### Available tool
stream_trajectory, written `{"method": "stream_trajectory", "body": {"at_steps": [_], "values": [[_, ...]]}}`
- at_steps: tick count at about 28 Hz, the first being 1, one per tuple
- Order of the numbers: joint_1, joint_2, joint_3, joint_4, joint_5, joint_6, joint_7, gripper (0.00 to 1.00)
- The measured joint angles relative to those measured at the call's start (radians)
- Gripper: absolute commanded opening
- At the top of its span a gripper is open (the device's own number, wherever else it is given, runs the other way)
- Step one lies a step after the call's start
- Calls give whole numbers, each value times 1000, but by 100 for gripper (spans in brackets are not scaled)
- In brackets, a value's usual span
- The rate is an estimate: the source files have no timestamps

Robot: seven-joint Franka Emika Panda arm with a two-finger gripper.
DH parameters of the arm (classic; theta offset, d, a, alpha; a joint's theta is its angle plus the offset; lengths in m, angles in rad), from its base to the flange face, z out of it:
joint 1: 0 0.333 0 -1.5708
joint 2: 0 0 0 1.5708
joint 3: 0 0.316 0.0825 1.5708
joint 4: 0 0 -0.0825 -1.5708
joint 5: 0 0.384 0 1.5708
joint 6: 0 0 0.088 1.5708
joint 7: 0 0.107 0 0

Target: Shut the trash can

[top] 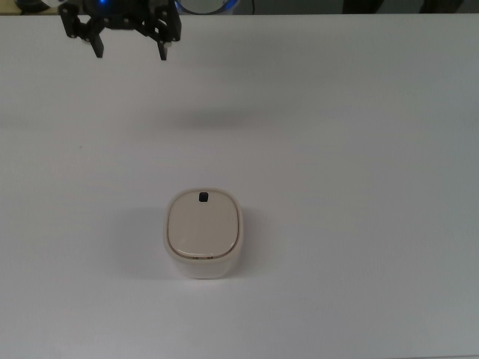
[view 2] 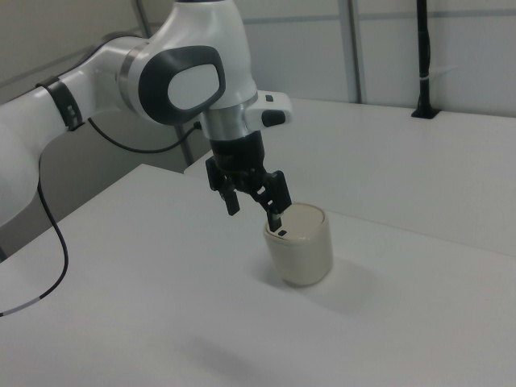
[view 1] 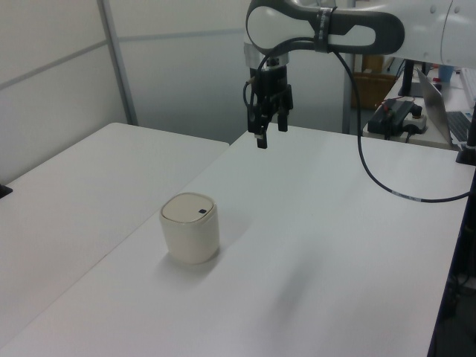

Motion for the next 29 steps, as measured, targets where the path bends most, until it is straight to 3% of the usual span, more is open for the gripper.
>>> {"method": "stream_trajectory", "body": {"at_steps": [16,29], "values": [[-3,-1,-6,0,-9,-5,0,100],[-64,-2,-13,2,-9,-5,-3,100]]}}
